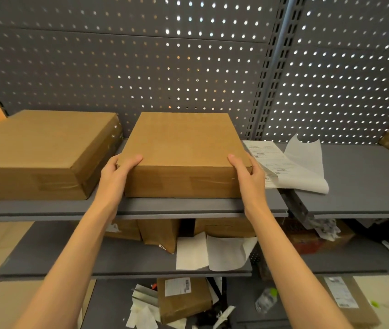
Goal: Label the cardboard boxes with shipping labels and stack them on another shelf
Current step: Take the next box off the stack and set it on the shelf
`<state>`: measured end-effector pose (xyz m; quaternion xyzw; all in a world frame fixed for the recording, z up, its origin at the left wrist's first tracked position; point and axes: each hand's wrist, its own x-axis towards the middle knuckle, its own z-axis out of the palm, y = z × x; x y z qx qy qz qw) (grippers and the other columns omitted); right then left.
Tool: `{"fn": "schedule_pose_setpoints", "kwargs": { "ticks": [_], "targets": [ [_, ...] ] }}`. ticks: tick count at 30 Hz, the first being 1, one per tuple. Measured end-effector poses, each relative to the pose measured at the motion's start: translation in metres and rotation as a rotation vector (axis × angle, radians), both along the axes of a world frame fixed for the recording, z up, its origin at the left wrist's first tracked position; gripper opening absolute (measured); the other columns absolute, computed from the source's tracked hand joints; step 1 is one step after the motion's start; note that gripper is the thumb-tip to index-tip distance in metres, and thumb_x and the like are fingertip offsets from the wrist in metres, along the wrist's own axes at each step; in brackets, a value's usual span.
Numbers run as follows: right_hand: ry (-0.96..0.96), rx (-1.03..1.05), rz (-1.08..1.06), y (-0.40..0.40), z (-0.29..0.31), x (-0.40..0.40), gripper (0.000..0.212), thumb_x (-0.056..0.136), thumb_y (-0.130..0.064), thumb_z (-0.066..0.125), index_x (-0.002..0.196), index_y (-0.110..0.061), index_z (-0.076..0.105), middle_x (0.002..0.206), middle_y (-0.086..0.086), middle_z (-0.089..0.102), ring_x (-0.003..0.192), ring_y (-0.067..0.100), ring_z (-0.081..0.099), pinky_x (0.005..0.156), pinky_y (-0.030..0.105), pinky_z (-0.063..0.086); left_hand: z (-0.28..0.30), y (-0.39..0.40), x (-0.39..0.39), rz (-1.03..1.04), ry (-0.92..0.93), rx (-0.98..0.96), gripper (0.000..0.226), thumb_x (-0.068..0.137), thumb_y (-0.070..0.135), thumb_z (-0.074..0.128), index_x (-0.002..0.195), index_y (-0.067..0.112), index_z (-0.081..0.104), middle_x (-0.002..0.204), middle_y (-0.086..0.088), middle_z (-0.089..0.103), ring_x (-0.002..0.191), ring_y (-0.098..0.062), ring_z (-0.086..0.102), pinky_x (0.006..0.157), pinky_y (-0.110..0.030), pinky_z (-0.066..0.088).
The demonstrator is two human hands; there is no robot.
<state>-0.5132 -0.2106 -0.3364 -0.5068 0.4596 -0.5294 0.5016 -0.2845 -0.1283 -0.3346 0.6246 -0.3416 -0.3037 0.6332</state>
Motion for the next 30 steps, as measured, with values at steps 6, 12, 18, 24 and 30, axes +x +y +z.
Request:
{"fn": "schedule_pose_setpoints", "kwargs": {
  "ticks": [6,12,18,24,30],
  "targets": [
    [-0.001,0.006,-0.007,-0.004,0.002,0.004,0.052,0.088,-0.035,0.061,0.136,-0.019,0.047,0.120,-0.008,0.056,0.096,-0.006,0.052,0.067,0.011,0.040,0.001,-0.007,0.000,-0.022,-0.019,0.029,0.056,0.088,0.044,0.054,0.136,0.018,0.042,0.120,0.006,0.049,0.101,-0.008,0.046,0.087,-0.028,0.032],
    [0.012,0.024,-0.021,-0.008,0.002,0.005,0.051,0.089,-0.036,0.059,0.135,-0.019,0.047,0.105,-0.018,0.054,0.091,-0.007,0.051,0.067,0.013,0.039,0.000,-0.012,0.000,-0.042,-0.028,0.025,0.054,0.089,0.044,0.053,0.136,0.019,0.039,0.114,0.009,0.047,0.088,0.006,0.044,0.079,-0.021,0.033],
    [0.047,0.027,-0.013,-0.008,0.002,0.004,0.046,0.090,-0.039,0.057,0.132,-0.022,0.048,0.098,-0.025,0.052,0.087,-0.009,0.050,0.065,0.010,0.038,0.004,-0.009,-0.002,-0.007,-0.122,0.022,0.055,0.090,0.042,0.053,0.138,0.019,0.038,0.117,0.008,0.046,0.091,-0.001,0.046,0.077,-0.021,0.034],
    [0.204,-0.074,-0.058,-0.006,0.006,-0.003,0.065,0.088,-0.047,0.057,0.143,-0.017,0.040,0.135,-0.009,0.050,0.123,0.008,0.047,0.097,0.020,0.037,0.016,-0.003,0.000,0.058,-0.540,-0.051,0.054,0.089,0.032,0.059,0.139,0.022,0.040,0.142,0.002,0.043,0.129,-0.015,0.039,0.105,-0.035,0.035],
    [0.199,-0.247,-0.237,-0.010,0.015,-0.027,0.034,0.093,-0.026,0.057,0.124,-0.013,0.060,0.121,-0.003,0.062,0.108,0.002,0.055,0.091,0.012,0.044,0.038,-0.008,-0.024,0.050,-0.873,-0.186,0.036,0.089,0.018,0.059,0.125,0.017,0.055,0.133,-0.002,0.052,0.128,-0.020,0.042,0.108,-0.037,0.032]
  ]
}}
